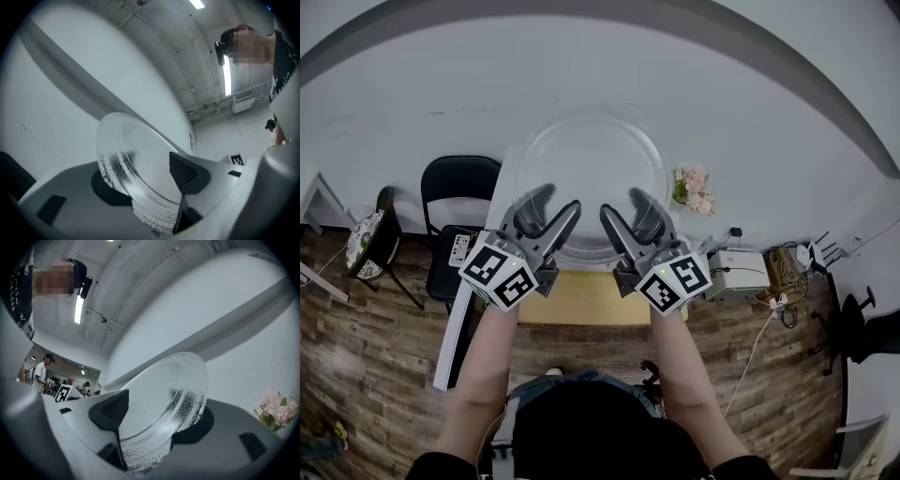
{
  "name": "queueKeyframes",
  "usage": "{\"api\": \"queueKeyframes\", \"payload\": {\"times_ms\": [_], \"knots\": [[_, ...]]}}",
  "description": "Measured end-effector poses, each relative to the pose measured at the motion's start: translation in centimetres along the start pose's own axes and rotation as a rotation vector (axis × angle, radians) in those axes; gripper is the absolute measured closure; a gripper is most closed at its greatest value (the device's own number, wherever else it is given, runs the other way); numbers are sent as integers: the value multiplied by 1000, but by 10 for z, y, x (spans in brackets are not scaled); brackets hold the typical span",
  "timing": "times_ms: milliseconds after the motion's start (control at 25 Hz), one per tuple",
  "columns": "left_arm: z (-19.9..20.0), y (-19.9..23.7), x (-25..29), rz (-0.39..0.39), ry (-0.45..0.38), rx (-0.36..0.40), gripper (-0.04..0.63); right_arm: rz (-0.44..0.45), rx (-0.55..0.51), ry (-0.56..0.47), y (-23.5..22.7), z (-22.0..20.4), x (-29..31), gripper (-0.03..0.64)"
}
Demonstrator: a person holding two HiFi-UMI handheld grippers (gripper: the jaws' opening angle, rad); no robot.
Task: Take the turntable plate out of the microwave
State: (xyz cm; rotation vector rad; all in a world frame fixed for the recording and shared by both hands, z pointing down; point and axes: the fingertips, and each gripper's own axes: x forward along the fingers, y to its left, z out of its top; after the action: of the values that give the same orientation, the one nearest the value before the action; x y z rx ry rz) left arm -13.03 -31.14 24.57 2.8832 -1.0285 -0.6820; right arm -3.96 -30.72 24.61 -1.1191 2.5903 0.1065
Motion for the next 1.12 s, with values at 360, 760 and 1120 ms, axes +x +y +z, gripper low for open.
{"api": "queueKeyframes", "payload": {"times_ms": [360, 760, 1120], "knots": [[23, 0, 11, 49, -25, 18, 365, 50, -5, 6, -4, 23, 15, 329], [27, -11, 19, 49, -22, 45, 362, 56, -10, -17, -8, 33, 8, 328], [26, -22, 29, 46, -24, 57, 360, 55, -8, -30, -17, 38, -2, 327]]}}
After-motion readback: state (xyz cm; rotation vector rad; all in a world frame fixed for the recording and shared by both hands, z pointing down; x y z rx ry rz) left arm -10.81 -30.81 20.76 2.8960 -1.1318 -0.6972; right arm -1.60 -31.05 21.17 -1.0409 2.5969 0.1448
